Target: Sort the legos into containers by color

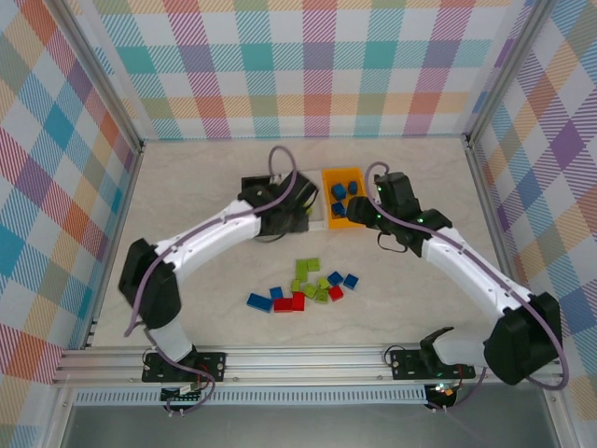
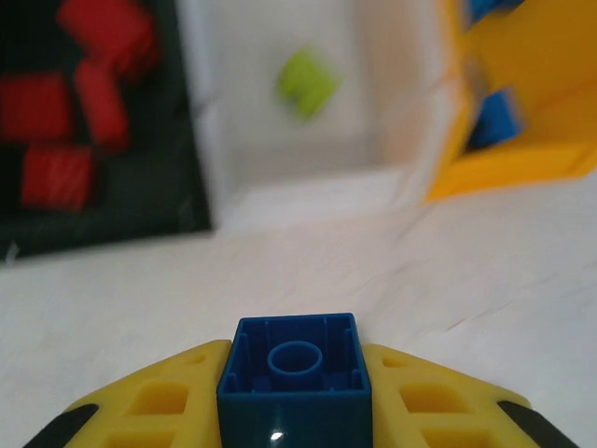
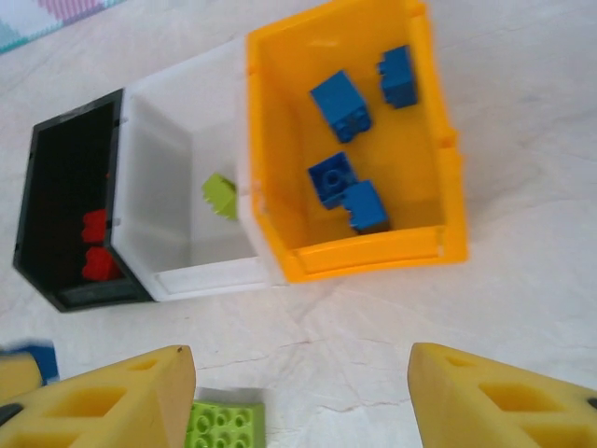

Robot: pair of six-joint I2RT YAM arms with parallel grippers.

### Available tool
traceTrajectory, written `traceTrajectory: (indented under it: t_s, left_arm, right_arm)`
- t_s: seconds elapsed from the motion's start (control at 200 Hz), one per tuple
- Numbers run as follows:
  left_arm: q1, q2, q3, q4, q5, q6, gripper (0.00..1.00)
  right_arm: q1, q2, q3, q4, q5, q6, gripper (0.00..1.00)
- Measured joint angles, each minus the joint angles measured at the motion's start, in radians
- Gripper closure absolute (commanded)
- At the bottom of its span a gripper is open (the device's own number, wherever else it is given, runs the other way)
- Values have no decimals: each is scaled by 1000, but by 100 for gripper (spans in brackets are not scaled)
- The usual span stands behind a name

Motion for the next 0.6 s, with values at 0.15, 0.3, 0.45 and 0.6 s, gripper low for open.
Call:
traceTrajectory:
  t_s: [0.15,0.3,0.45,0.6]
  left_arm:
    - [0,289,430,-32,-3,49,79]
    - [1,601,839,-106,-3,79,78]
    - [6,774,1014,-153,5,77,70]
    - [12,821,1020,-178,45,60,49]
  right_arm:
    - [-6,-55,-60,-22,22,5,37]
    - [-6,-90,-101,-45,25,8,37]
    - [-7,-121,-106,-61,25,7,36]
    - [-7,-145,-106,-62,25,5,32]
